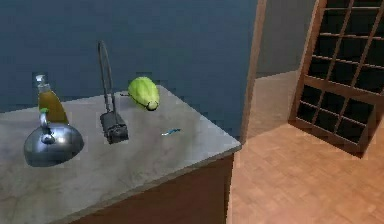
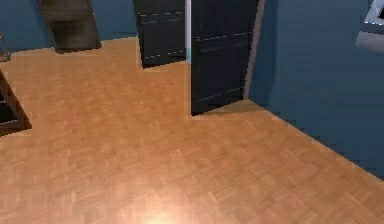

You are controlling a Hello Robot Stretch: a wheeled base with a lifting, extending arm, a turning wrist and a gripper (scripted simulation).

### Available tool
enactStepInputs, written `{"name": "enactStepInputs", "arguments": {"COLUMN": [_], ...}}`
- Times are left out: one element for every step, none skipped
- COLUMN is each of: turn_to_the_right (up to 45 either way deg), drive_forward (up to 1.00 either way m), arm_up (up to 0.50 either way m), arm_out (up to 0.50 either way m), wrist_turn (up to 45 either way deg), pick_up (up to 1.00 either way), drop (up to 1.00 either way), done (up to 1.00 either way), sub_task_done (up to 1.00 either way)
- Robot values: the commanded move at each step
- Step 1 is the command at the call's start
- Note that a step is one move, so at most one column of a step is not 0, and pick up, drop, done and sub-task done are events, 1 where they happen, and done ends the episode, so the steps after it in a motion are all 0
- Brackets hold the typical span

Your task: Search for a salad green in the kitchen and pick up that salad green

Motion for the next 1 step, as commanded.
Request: {"name": "enactStepInputs", "arguments": {"turn_to_the_right": [0.0], "drive_forward": [0.35], "arm_up": [0.00], "arm_out": [0.00], "wrist_turn": [0.0], "pick_up": [0.00], "drop": [0.00], "done": [0.00], "sub_task_done": [0.00]}}
